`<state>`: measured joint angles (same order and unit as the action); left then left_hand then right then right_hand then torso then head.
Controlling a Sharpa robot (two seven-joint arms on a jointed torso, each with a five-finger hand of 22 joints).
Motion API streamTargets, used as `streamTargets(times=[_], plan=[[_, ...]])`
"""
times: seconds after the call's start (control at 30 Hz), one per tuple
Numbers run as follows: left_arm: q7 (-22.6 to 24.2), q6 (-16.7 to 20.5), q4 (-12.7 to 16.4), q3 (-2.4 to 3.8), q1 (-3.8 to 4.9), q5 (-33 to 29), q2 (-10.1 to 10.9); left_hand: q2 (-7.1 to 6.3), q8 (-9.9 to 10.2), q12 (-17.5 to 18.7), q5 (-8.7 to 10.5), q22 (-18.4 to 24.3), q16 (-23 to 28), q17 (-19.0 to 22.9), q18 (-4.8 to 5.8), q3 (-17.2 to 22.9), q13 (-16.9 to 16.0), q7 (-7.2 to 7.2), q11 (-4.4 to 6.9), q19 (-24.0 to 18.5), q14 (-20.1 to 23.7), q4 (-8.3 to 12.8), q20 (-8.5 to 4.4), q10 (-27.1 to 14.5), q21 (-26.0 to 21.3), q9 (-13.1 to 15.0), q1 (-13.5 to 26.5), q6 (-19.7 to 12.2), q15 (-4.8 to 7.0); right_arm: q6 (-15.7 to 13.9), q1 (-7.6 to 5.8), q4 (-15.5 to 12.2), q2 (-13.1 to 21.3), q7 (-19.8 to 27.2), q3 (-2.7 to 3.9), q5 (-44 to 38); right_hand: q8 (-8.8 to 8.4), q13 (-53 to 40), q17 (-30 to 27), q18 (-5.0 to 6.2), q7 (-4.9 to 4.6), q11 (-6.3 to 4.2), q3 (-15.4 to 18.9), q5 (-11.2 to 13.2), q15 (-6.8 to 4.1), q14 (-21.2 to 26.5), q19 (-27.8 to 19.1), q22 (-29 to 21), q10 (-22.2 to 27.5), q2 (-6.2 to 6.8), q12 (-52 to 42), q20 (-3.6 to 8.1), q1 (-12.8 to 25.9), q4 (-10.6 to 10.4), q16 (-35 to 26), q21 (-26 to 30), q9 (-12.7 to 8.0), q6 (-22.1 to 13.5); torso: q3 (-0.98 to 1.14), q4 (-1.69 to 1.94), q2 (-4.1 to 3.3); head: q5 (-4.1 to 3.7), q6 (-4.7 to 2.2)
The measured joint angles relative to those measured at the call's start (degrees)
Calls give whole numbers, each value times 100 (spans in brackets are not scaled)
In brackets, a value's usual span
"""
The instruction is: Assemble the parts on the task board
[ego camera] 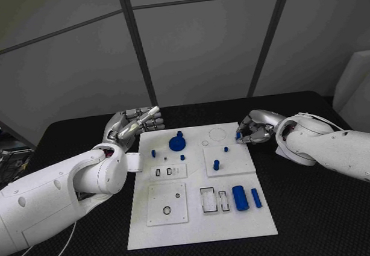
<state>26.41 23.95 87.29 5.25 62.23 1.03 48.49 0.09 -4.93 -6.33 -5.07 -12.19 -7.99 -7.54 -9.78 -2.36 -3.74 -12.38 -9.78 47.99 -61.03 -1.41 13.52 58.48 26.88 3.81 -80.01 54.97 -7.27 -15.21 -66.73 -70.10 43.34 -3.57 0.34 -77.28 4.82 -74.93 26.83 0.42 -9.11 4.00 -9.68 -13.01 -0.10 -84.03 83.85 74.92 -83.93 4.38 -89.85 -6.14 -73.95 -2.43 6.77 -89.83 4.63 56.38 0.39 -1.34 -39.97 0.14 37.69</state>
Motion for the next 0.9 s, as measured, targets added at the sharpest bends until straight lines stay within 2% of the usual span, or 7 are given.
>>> streamTargets(times=[0.23, 0.9], plan=[[-5, 0, -2, 0, 0, 0, 3, 0, 0, 2, 0, 0, 0, 0, 0, -1, 0, 0, 0, 0, 0, 1, 0, 0, 0, 0, 0, 0, 0, -35, 1, 43, -34, -27, 0, -9, 46, 0, 0, 0, 29, 0, -27, -53, 0, 0, 0, 0, 0, -65, 0, 0, 21, -27, 0, 0, 15, 98, 5, -3, -2, 7, 9], [-18, -1, 10, 0, -1, 0, 55, 0, 0, 23, 0, -4, 0, 1, 0, -16, 0, 0, 0, 0, 0, 16, 0, 0, 0, 0, 0, 0, 0, -99, 1, 83, -116, -72, 2, -15, 66, 0, 0, 0, 37, 0, -33, -61, 0, 0, 0, -1, 0, -87, 0, 0, -1, -33, 0, 0, 14, 106, 6, -2, -3, 17, 45]])
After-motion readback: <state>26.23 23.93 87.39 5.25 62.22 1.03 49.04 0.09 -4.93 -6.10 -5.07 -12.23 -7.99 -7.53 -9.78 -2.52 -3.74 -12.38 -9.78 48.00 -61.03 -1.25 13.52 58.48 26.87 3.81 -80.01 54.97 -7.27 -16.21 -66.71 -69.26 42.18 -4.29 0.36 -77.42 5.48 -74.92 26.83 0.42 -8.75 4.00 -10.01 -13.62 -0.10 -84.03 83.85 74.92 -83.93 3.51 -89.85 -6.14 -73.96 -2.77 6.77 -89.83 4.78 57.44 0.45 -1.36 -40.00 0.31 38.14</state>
